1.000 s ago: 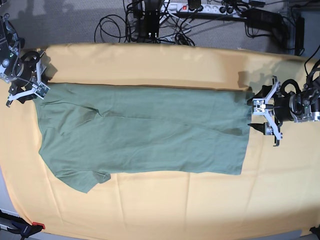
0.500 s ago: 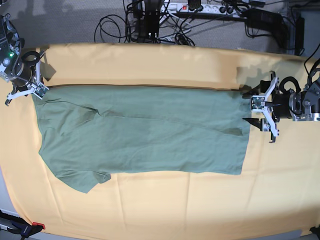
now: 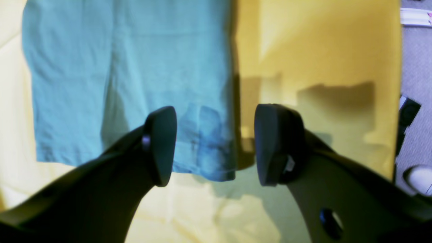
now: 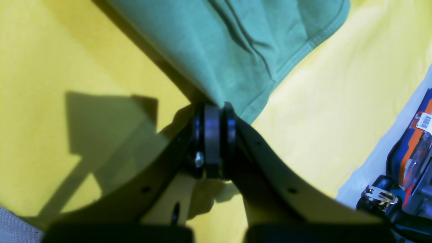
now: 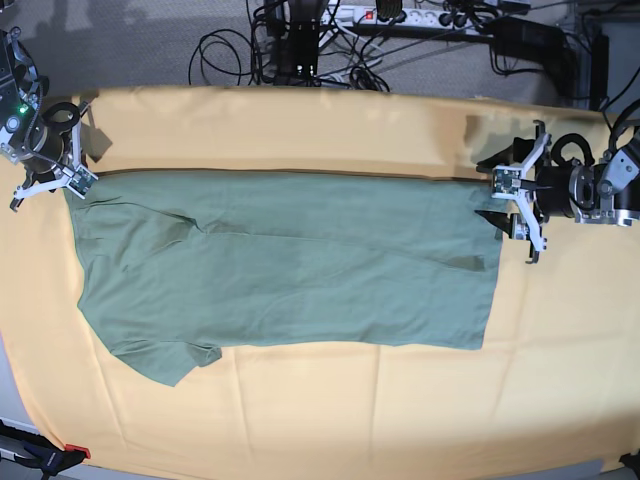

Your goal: Fold the T-shirt properly

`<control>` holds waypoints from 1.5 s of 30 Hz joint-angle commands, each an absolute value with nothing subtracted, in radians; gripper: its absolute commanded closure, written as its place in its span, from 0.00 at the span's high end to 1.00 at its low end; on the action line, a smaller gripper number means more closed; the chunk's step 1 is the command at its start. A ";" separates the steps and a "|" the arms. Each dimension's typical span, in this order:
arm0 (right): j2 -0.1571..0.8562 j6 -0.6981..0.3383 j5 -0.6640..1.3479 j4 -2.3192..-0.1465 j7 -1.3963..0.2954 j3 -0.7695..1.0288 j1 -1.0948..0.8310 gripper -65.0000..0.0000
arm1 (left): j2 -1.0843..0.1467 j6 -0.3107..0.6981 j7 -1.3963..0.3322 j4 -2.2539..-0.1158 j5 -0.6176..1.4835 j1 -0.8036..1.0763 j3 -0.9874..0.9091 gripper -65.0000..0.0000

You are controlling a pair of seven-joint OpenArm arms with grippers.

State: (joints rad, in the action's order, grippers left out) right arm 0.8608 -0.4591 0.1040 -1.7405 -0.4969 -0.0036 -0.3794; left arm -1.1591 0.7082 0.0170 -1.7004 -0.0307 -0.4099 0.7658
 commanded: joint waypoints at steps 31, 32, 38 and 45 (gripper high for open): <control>0.884 -0.444 0.096 -1.751 -0.493 0.007 -0.368 0.00 | -1.074 0.698 0.025 -1.575 -0.131 -0.427 0.753 0.43; 0.884 -0.444 0.096 -1.751 -0.493 0.007 -0.368 0.00 | -1.075 0.698 0.025 -1.575 -0.130 -0.427 0.753 0.43; 0.884 -0.444 0.096 -1.751 -0.493 0.007 -0.368 0.00 | -1.087 0.698 0.025 -1.575 -0.123 -0.428 0.754 0.44; 0.884 -0.444 0.099 -1.751 -0.493 0.007 -0.368 0.00 | -1.100 0.698 0.021 -1.575 -0.126 -0.433 0.754 0.44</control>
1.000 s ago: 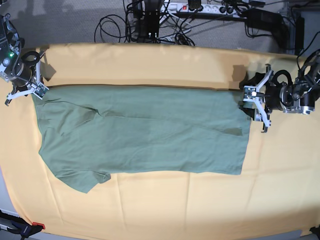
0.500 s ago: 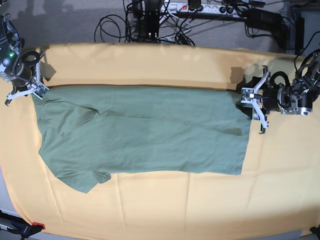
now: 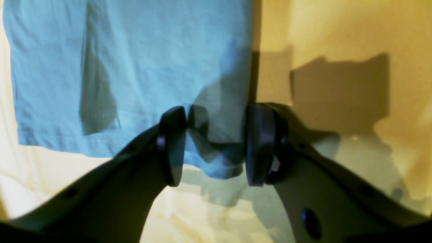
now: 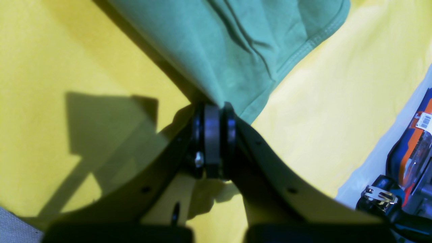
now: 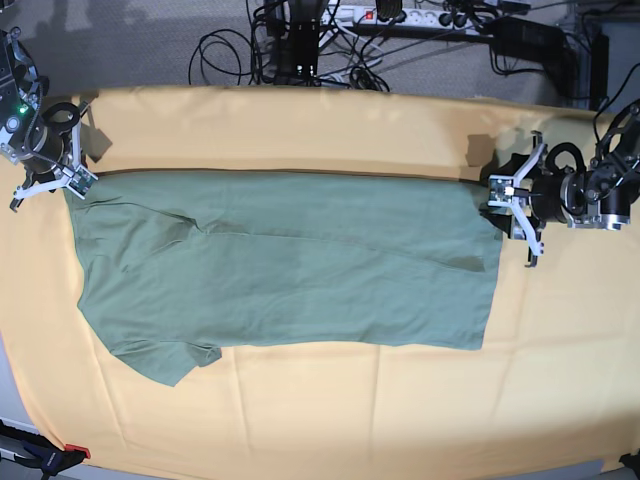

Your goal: Fold the T-shirt properly

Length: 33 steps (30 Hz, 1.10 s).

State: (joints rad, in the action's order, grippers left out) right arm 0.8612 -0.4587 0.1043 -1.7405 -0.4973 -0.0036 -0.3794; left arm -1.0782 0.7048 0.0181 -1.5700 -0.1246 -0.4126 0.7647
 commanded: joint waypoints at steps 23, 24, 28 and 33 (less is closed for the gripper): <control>0.958 -0.533 0.104 -1.828 -0.547 0.007 -0.369 0.00 | -1.167 0.698 0.151 -1.601 -0.137 -0.530 0.754 0.00; 0.976 -0.537 0.104 -1.828 -0.547 0.007 -0.369 0.00 | -1.176 0.698 0.154 -1.610 -0.129 -0.530 0.754 0.00; 1.042 -0.601 0.193 -1.831 -0.581 0.007 -0.369 0.00 | -1.195 0.698 0.154 -1.649 -0.091 -0.527 0.754 0.00; 1.067 -0.665 0.324 -1.833 -0.714 0.007 -0.369 0.00 | -1.221 0.698 0.154 -1.679 -0.066 -0.514 0.754 0.00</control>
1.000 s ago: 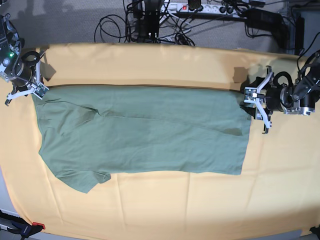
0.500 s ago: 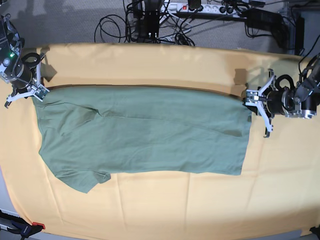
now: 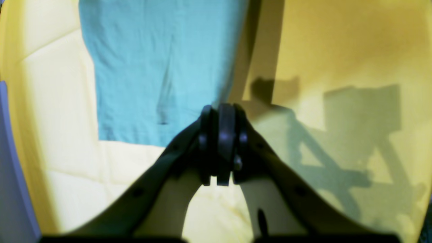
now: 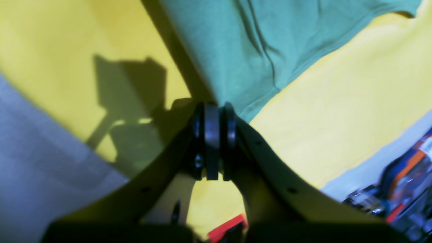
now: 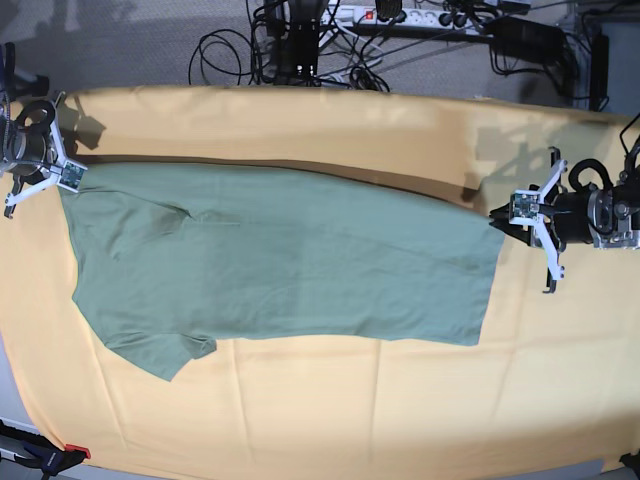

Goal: Fold the T-shirt properly
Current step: 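Drag the shoulder edge away from the hem with both grippers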

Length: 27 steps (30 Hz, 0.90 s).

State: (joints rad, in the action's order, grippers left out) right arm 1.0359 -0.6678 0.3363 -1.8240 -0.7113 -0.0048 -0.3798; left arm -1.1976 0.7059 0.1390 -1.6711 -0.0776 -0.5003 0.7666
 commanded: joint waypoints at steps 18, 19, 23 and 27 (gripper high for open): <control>1.085 -0.698 0.736 -1.903 -1.110 0.007 -0.374 0.00 | -1.394 0.698 0.154 -1.859 -0.071 -0.348 0.754 0.00; 1.092 -0.698 0.762 -1.908 -1.136 0.007 -0.374 0.00 | -1.404 0.698 0.154 -1.869 -0.060 -0.348 0.754 0.00; 1.124 -0.698 0.895 -1.913 -1.244 0.007 -0.374 0.00 | -1.431 0.698 0.154 -1.901 -0.052 -0.344 0.754 0.00; 1.137 -0.698 0.971 -1.913 -1.301 0.007 -0.374 0.00 | -1.456 0.698 0.153 -1.926 -0.039 -0.311 0.754 0.00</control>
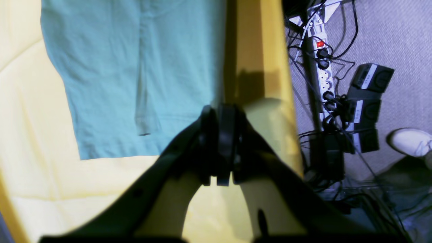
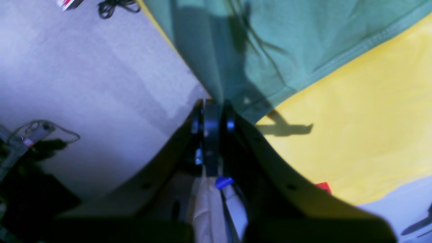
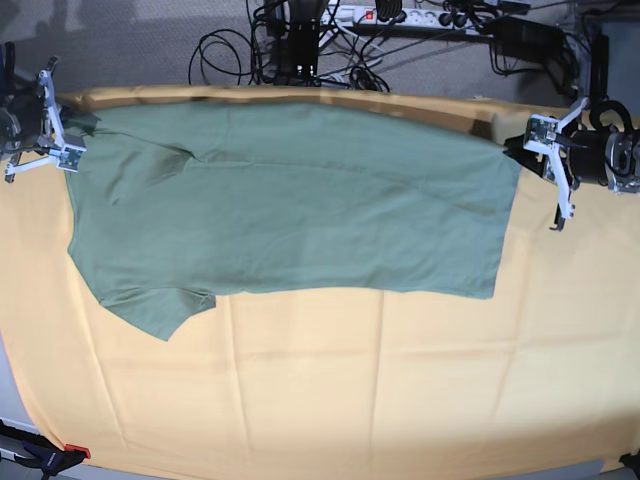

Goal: Fold the T-shirt properly
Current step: 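Drag the shoulder edge away from the hem with both grippers, then release the shirt and move the left gripper to the hem corner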

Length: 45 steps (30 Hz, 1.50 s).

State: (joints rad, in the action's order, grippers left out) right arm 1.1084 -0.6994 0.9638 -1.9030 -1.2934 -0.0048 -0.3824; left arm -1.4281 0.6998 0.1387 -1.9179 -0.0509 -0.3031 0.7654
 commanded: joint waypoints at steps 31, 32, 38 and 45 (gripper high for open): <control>1.145 -0.698 0.965 -1.917 -1.327 0.007 -0.447 0.08 | -1.491 0.698 0.127 -1.957 0.033 -0.272 0.754 0.20; 1.145 -0.698 0.965 -1.921 -1.333 0.007 -0.445 0.18 | -1.491 0.698 0.127 -1.957 0.041 -0.272 0.754 0.30; 1.160 -0.698 0.965 -1.986 -1.348 0.008 -0.428 0.40 | -1.491 0.698 0.123 -1.957 0.066 -0.323 0.753 0.48; 1.164 -0.698 0.966 -2.013 -1.348 0.010 -0.313 0.40 | -1.496 0.698 -0.019 -1.957 0.274 -0.465 0.753 0.48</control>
